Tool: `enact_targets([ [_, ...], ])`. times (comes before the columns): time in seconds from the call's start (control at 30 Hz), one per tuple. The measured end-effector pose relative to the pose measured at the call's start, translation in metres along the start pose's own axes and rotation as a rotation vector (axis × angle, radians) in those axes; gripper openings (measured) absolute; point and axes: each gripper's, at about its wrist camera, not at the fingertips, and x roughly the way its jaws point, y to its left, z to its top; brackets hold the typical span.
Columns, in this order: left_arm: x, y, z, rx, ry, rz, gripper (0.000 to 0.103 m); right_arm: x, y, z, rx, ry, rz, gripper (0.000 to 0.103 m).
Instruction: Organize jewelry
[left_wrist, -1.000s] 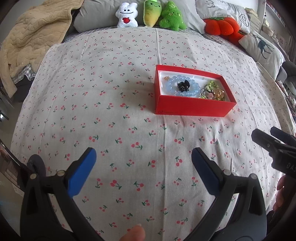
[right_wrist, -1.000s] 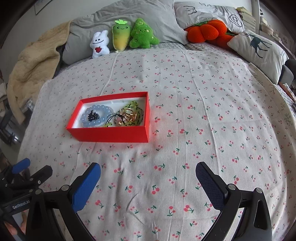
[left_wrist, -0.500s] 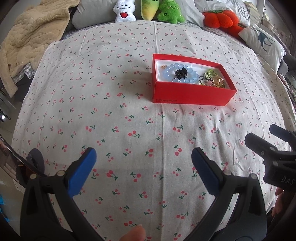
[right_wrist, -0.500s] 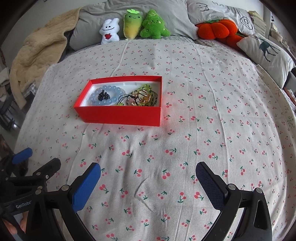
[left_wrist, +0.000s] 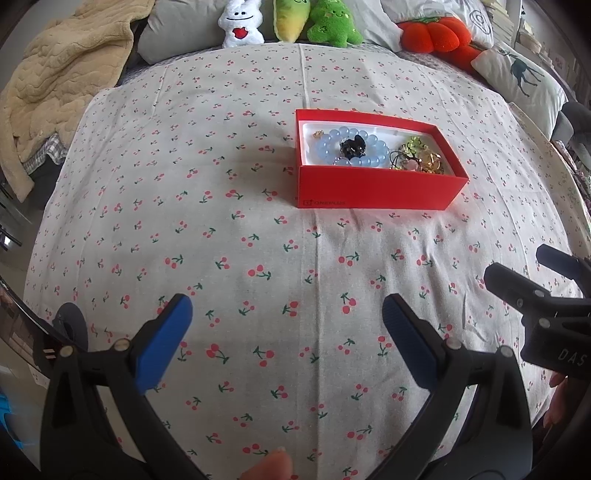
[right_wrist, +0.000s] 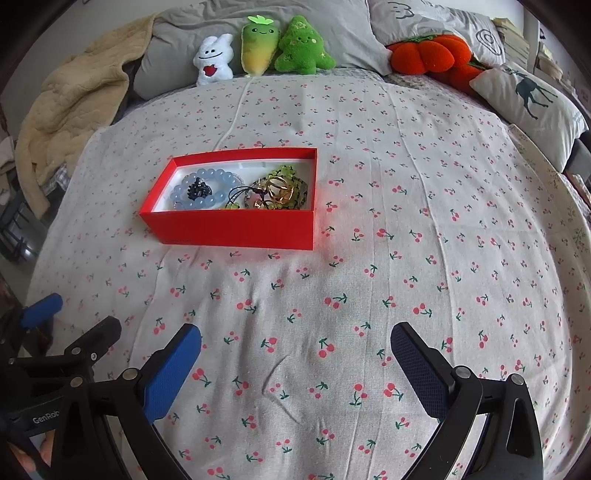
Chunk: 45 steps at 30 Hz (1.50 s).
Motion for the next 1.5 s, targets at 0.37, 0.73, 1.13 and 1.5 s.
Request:
enact_targets([
  [0.37,-0.0028,0.0046,0.0013,-0.010,-0.008,-0.002,0.102,0.0016,-0.0023,0.0006,0.017,0.004,-0.004,0.103],
  [0.73,-0.0033,0.0042,0.0010,-0.010,-0.005,0.001,0.102,0.0017,-0.0018,0.0009,0.018,0.005,-0.005,0.103],
  [1.13,-0.0029,0.0033,0.0002,-0.010,-0.002,0.004,0.102,0.0018,-0.0030,0.0009,0.017,0.006,-0.007,0.103],
  [1.5,-0.0018,0.0014,-0.0008,-0.006,0.001,0.003,0.102,0.0019,-0.0026,0.0003,0.015,0.005,-0.014,0.103],
])
